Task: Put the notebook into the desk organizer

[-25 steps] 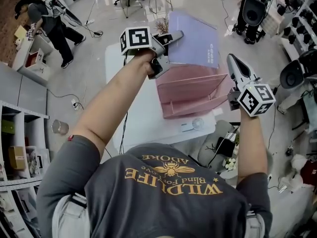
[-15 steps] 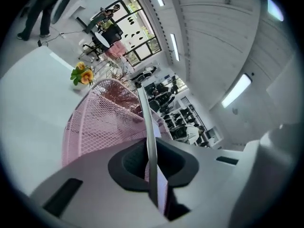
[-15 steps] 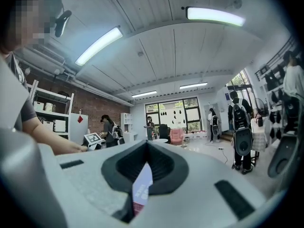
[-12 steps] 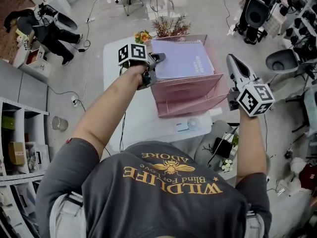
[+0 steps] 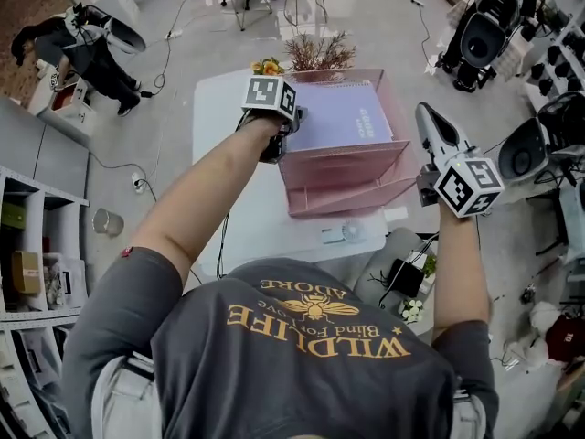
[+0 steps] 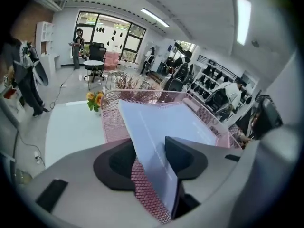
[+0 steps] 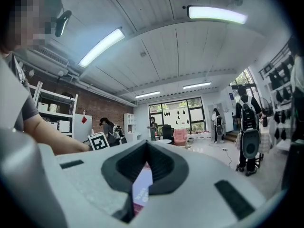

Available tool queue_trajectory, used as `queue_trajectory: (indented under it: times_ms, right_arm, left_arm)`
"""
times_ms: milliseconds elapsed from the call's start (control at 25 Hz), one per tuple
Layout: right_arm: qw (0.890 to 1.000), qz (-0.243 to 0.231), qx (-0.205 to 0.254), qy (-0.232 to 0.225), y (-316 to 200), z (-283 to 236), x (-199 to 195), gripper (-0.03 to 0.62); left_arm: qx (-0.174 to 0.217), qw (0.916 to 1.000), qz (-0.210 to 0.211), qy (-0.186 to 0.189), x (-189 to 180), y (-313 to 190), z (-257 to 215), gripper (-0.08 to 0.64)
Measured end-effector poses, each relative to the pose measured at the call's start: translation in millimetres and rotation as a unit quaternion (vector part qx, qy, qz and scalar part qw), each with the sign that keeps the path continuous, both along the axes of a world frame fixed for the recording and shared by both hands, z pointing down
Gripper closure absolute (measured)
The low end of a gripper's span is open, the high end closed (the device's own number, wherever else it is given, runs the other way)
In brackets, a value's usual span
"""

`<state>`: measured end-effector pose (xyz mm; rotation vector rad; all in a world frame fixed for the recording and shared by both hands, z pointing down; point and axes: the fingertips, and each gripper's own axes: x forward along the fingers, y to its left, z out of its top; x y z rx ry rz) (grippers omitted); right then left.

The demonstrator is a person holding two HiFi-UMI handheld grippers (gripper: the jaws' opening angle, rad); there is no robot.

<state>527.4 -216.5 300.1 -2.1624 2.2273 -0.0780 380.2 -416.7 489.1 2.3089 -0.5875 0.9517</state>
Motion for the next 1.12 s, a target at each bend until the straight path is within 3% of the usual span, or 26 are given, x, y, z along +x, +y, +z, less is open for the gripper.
queue_trajectory:
  times_ms: [160, 280, 480, 720, 920, 1120]
  right_arm:
    - [1.000, -0.002, 0.002, -0.001, 4, 0, 0, 0.592]
    - [1.000, -0.004, 0.003, -0.001, 6, 1, 2, 0.592]
    - [1.000, -0.007, 0.004, -0.001, 5, 2, 1, 0.592]
    - [1.000, -0.014, 0.003, 0.002, -2, -3, -13, 0.592]
    - [1.000, -0.026, 0.005, 0.011, -19, -11, -46, 0.592]
    - [0.999, -0.042, 0.008, 0.020, -50, -23, -104, 0.592]
  left_arm:
    - [0.099, 0.9929, 0.011, -0.064, -12, -15, -4, 0.255]
    - [0.132, 0.9888, 0.011, -0.068, -14, -19, -7, 0.179]
    - [0.145, 0.9894, 0.005, -0.006, -9, -17, -28, 0.169]
    - [0.146, 0.9843, 0.012, 0.099, -25, -5, -72, 0.207]
    - [0.163, 0.9711, 0.004, 0.174, -82, -7, -113, 0.236]
    - [0.195, 0.9536, -0.001, 0.230, -161, -21, -151, 0.284]
